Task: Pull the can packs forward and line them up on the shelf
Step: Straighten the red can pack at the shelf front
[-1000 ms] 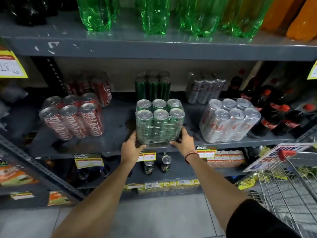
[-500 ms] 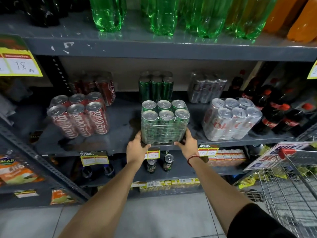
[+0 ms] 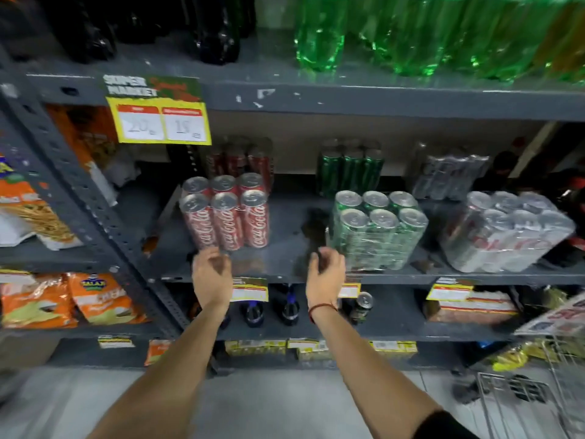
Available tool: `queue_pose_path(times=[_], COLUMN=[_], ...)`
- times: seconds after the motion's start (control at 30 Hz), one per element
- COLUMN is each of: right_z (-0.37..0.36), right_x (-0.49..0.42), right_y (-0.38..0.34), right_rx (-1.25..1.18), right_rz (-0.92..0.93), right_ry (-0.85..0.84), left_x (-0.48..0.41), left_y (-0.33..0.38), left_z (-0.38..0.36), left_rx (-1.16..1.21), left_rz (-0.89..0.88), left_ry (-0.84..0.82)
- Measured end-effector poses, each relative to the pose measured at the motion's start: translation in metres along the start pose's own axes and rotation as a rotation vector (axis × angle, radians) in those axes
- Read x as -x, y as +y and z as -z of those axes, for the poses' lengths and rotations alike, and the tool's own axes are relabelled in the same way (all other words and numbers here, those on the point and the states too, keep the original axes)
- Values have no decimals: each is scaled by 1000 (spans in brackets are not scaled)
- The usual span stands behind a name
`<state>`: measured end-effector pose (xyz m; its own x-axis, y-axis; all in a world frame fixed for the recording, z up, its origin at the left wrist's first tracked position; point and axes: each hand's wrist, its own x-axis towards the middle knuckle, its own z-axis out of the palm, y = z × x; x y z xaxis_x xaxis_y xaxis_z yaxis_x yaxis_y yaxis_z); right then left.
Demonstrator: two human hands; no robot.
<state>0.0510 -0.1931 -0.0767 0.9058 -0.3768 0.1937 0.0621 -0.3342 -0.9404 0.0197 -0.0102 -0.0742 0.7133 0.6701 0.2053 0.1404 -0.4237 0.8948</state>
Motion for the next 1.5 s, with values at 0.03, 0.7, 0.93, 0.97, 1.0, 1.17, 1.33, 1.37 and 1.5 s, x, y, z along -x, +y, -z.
queue_pose_path(times=[0.03,0.7,0.93,0.97,1.0,1.17,1.33,1.37,1.5], right_z=[-14,-84,-77,-76,-75,-69,-69,-69,-66], right_x=[-2,-7,21,23,24,28,29,30,32], right_y=[-9,-38,-26,-26,-24,-24,-19,-21,-25], right_rx=[10,148,192,196,195,193,226,236,216], right_rz=[7,-7,25,22,26,46,49,41,28], right_ry=[-72,-557,-471,-465,-461,-476,-474,-481,-501], left_x=[-9,-82,-64,-62,-62,-54,-54,-53,-49], left_y=[-4,-44,-50,-50,-53,-54,-60,-58,-55], left_z=[11,47,61,63,63,64,62,63,64], left_rx=[-18,-74,-50,-48,-45,-80,-133,-143,-136], left_rz=[27,12,-64,-62,-67,-76,-70,-64,-71], left_ry=[28,-485,-447,-441,-433,-380,-347,-348,-359])
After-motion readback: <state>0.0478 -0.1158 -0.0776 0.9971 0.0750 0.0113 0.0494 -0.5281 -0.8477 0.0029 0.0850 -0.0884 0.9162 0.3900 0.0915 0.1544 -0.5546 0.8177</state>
